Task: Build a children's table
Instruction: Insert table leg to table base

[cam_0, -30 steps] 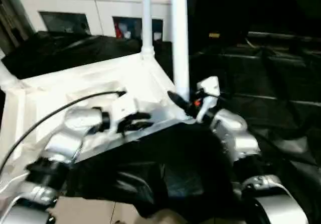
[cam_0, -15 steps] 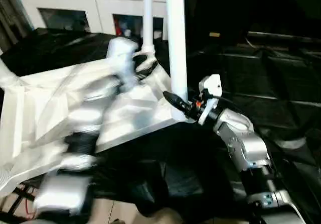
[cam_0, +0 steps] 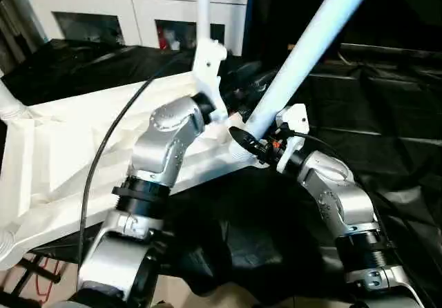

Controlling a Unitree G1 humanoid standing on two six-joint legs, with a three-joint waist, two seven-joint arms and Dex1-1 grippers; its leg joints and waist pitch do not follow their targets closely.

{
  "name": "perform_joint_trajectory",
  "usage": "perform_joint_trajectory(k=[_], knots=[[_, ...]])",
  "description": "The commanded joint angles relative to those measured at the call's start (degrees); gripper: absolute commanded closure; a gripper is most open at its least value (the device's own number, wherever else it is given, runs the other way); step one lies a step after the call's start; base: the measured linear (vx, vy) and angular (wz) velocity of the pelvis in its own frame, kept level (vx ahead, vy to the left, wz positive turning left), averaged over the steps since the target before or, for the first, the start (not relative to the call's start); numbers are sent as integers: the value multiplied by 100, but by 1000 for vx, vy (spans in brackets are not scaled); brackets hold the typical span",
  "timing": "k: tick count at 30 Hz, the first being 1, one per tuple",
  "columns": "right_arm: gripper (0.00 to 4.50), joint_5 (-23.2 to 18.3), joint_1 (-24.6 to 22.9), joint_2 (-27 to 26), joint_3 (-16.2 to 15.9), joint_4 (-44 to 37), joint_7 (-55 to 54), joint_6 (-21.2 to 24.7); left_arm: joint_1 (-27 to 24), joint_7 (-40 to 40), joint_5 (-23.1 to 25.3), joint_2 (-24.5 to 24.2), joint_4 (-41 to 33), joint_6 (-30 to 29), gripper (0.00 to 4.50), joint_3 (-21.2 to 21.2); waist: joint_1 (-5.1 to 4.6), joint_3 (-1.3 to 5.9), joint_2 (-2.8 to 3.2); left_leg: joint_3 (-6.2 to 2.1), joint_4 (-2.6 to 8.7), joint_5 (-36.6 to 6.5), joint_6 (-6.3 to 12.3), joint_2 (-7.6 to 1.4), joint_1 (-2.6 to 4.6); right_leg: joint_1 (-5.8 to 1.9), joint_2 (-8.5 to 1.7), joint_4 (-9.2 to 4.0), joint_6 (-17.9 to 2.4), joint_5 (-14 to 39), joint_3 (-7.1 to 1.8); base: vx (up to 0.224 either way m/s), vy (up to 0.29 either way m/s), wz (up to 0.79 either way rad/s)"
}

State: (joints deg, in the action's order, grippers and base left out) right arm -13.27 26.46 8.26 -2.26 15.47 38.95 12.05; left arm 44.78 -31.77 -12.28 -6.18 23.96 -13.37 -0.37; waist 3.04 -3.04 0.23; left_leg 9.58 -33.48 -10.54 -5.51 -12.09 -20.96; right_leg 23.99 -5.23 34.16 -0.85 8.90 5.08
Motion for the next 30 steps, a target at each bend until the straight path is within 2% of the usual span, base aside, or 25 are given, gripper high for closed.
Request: perform_joint_trajectory(k=[1,3,5,7,8,9,10,11,12,13,14,15,16,17,18,19,20,22,23,24,25,27,30], knots=[[262,43,35,95,125,-75,-102,38,16,114,205,-172,100,83,226,71,34,426,16,23,342,-920,299,-29,7,-423,-204,-374,-991,1151,-225,0,0,0],[262,163,126,276,276,81,-325,59,-124,-80,559,-551,355,114,210,-250,40,432,37,23,340,-852,266,-36,28,-405,-200,-355,-1020,1023,-232,0,0,0],[262,224,187,402,384,198,-451,55,-241,-459,634,-724,423,-87,200,-513,56,441,37,29,331,-736,255,-33,36,-400,-200,-315,-1108,808,-240,0,0,0],[262,241,228,483,467,273,-540,66,-332,-726,644,-771,406,-279,190,-712,80,464,61,43,305,-600,277,-30,54,-395,-205,-272,-1257,477,-252,0,0,0],[262,241,235,496,480,286,-551,70,-345,-763,647,-770,407,-303,190,-745,79,462,59,41,306,-534,316,-36,36,-400,-207,-254,-1359,293,-251,0,0,0],[262,246,302,625,587,413,-642,110,-468,-1165,736,-759,486,-427,172,-1128,92,466,47,45,309,-537,343,-37,49,-401,-212,-260,-1403,251,-247,0,0,0],[262,250,317,656,607,442,-662,118,-490,-1255,773,-755,526,-423,172,-1224,101,465,57,48,299,-548,348,-31,41,-404,-207,-251,-1428,253,-247,0,0,0],[262,268,339,730,633,500,-690,145,-479,-1348,797,-618,806,-411,172,-1322,99,448,103,56,307,-659,331,-35,50,-395,-207,-282,-1442,326,-250,0,0,0],[262,270,340,737,634,505,-692,147,-474,-1349,797,-599,842,-408,161,-1323,112,446,68,63,300,-770,319,-17,43,-416,-211,-295,-1430,425,-252,0,0,0],[262,265,338,751,633,504,-699,161,-441,-1343,826,-541,997,-361,155,-1327,125,448,111,55,299,-793,307,-17,41,-425,-223,-293,-1420,445,-257,0,0,0],[262,261,336,756,633,501,-702,166,-422,-1334,854,-519,1074,-320,155,-1336,116,448,79,50,301,-819,315,-13,17,-447,-228,-300,-1383,488,-255,0,0,0],[262,258,335,760,633,499,-703,170,-408,-1327,877,-502,1134,-289,155,-1343,121,457,77,45,301,-821,314,-15,18,-455,-234,-299,-1374,506,-253,0,0,0],[262,240,312,767,629,461,-721,195,-316,-1327,925,-416,1426,-192,155,-1336,106,447,111,34,301,-819,314,0,-7,-468,-232,-306,-1330,582,-245,0,0,0],[262,230,279,764,633,412,-745,232,-231,-1357,950,-334,1686,-140,155,-1330,74,433,129,51,295,-913,318,18,10,-442,-207,-372,-1250,750,-235,0,0,0],[262,230,279,764,633,412,-745,232,-231,-1357,950,-334,1686,-140,155,-1330,61,439,105,46,291,-936,315,25,10,-455,-208,-368,-1235,811,-233,0,0,0],[262,240,218,761,624,367,-778,255,-157,-1394,925,-258,1867,-185,155,-1337,61,446,126,32,293,-882,317,19,-12,-477,-225,-348,-1248,840,-232,0,0,0],[262,242,191,761,615,353,-796,255,-119,-1321,1030,-266,1968,-112,155,-1425,41,438,189,45,284,-920,349,24,3,-447,-211,-391,-1240,921,-225,0,0,0],[262,235,144,762,602,321,-817,257,-31,-1123,1247,-297,2215,22,155,-1565,36,462,180,37,270,-829,408,29,-12,-470,-205,-371,-1232,868,-221,0,0,0],[262,229,113,759,597,279,-822,267,26,-963,1344,-316,2361,85,155,-1589,36,458,228,36,262,-804,453,34,-17,-462,-201,-388,-1218,876,-214,0,0,0],[262,225,97,758,597,253,-825,278,51,-903,1374,-324,2418,104,155,-1591,26,455,211,39,256,-799,474,46,-30,-473,-194,-390,-1200,902,-211,0,0,0],[262,221,79,760,597,223,-825,293,67,-897,1371,-335,2446,78,155,-1576,33,470,235,35,248,-731,490,52,-35,-488,-204,-382,-1194,914,-207,0,0,0],[262,212,50,762,597,183,-823,317,83,-950,1356,-346,2483,65,172,-1536,32,470,270,36,245,-673,530,43,-36,-470,-199,-387,-1223,923,-197,0,0,0],[262,192,-16,778,587,118,-817,363,24,-1209,1261,-434,2334,-50,192,-1444,31,475,295,32,249,-672,559,31,-28,-459,-199,-382,-1244,938,-193,0,0,0]])
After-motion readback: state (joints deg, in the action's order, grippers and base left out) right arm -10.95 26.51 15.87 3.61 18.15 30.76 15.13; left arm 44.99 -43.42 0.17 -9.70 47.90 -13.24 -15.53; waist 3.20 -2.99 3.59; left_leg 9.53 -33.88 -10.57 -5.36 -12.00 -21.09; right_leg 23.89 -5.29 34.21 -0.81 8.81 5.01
